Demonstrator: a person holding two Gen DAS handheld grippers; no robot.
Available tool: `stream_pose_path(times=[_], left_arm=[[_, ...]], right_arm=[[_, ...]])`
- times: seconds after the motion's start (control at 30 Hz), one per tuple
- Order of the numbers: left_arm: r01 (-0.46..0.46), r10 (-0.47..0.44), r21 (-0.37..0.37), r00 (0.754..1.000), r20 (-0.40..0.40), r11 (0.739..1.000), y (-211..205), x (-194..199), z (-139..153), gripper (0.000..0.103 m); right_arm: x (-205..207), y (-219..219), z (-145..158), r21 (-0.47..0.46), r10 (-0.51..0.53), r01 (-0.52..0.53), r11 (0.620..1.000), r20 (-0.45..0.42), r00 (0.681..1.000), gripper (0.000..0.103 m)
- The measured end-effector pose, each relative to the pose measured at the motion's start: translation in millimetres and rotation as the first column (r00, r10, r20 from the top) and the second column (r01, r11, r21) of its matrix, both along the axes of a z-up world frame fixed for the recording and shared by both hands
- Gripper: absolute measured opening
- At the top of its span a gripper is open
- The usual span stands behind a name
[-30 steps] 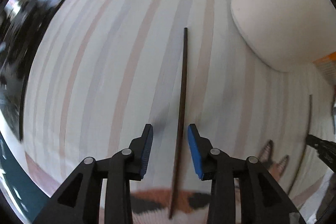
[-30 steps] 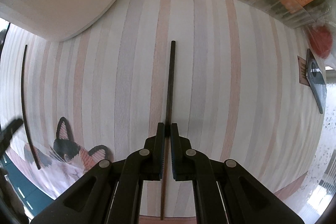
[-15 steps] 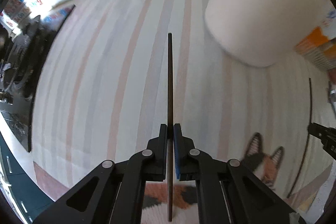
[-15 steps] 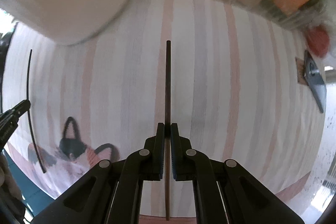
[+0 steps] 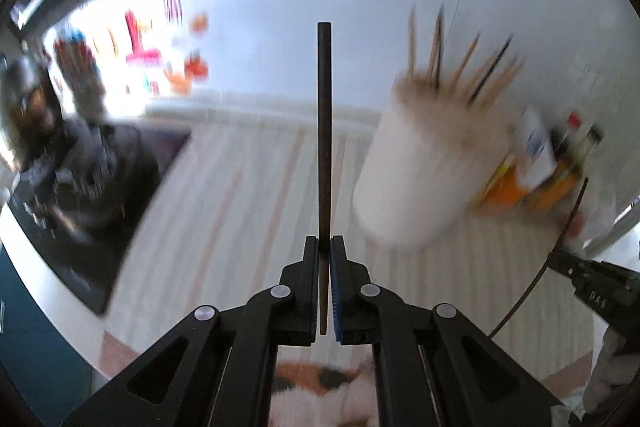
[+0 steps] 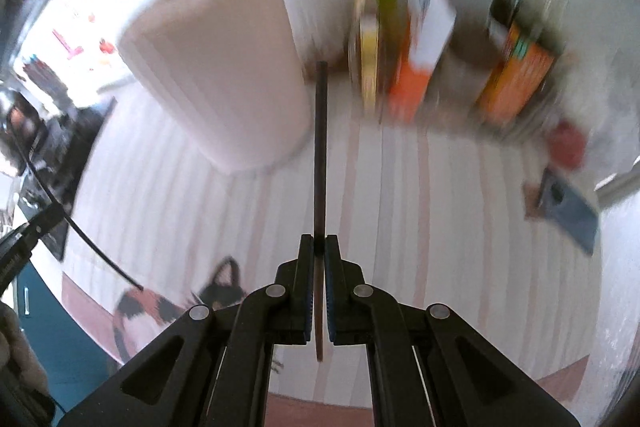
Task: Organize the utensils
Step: 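Lift both held dark chopsticks and carry them over the cream holder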
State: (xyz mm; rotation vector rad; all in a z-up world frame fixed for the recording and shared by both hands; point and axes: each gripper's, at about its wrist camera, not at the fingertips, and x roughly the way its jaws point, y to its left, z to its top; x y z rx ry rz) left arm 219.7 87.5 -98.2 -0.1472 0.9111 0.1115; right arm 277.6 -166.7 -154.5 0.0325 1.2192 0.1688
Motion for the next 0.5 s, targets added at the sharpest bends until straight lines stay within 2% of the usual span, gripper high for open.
stream_pose_path(times=[0.1, 0.23, 0.4, 0.5], left_arm=[[0.014, -0.015, 0.003, 0.994, 0.106, 1.000, -4, 3, 42, 0.003], [0.038, -0.038, 0.003, 0.977, 0.209, 0.999, -12, 16, 86, 0.003], [0.076, -0.071, -0.004, 0.954, 0.291, 0.997, -27, 41, 136, 0.003], [0.079, -0.072, -0.013, 0.950, 0.305, 0.997, -32, 63, 154, 0.003]], right_arm=[[13, 2, 42, 0.002, 0.003, -0.003, 1.000, 0.117, 0.993, 0.005], [30, 2, 91, 0.051, -0.020, 0.009, 0.999, 0.216, 0.976, 0.005], [63, 11, 156, 0.118, -0.031, -0.006, 0.993, 0.310, 0.950, 0.005], [80, 23, 192, 0.132, -0.027, -0.022, 0.991, 0.364, 0.931, 0.005]])
